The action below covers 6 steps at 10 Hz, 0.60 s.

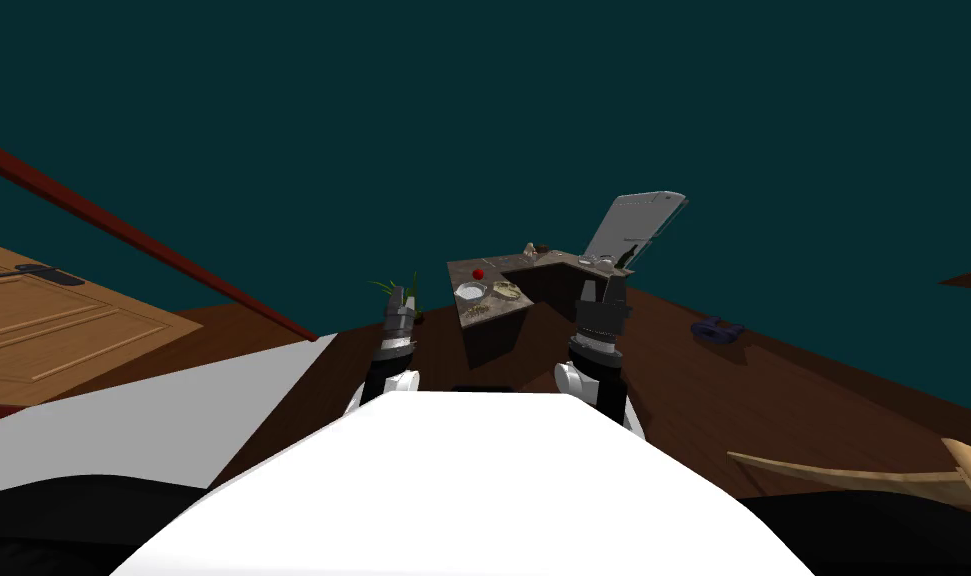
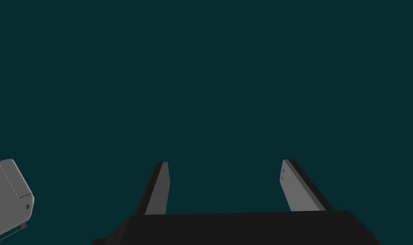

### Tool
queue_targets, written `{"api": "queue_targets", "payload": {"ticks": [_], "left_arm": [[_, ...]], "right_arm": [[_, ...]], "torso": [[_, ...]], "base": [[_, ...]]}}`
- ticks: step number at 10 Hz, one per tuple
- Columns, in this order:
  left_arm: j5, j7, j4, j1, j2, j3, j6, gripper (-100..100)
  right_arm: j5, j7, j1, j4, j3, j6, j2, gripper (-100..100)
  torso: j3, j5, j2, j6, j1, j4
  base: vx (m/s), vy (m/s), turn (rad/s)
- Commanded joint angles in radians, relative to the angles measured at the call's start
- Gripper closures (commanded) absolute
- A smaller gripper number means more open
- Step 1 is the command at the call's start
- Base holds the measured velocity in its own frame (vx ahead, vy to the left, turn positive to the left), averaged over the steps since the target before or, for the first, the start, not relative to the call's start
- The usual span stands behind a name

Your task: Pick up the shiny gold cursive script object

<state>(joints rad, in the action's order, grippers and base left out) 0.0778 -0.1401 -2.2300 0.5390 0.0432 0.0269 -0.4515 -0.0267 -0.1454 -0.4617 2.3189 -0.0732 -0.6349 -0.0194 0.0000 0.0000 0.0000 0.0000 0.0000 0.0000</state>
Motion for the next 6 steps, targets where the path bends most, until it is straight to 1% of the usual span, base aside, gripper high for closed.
{"api": "queue_targets", "payload": {"ticks": [1, 3, 6], "left_arm": [[-0.002, 0.003, 0.007, -0.012, -0.040, 0.000, 0.017, -100], [-0.007, 0.011, 0.022, -0.039, -0.097, 0.000, 0.057, -100], [-0.019, 0.029, 0.058, -0.106, -0.166, -0.001, 0.149, -100]], "right_arm": [[0.000, 0.000, 0.000, 0.000, 0.000, 0.000, 0.000, 0], [0.000, 0.000, 0.000, 0.000, 0.000, 0.000, 0.000, 0], [0.000, 0.000, 0.000, 0.000, 0.000, 0.000, 0.000, 0]], "torso": [[0.000, 0.000, 0.000, 0.000, 0.000, 0.000], [0.000, 0.000, 0.001, 0.000, 0.002, 0.000], [0.002, 0.001, 0.003, 0.000, 0.003, 0.001]], "base": [[-0.006, 0.010, -0.014], [-0.023, 0.023, -0.025], [-0.056, 0.038, -0.046]]}}
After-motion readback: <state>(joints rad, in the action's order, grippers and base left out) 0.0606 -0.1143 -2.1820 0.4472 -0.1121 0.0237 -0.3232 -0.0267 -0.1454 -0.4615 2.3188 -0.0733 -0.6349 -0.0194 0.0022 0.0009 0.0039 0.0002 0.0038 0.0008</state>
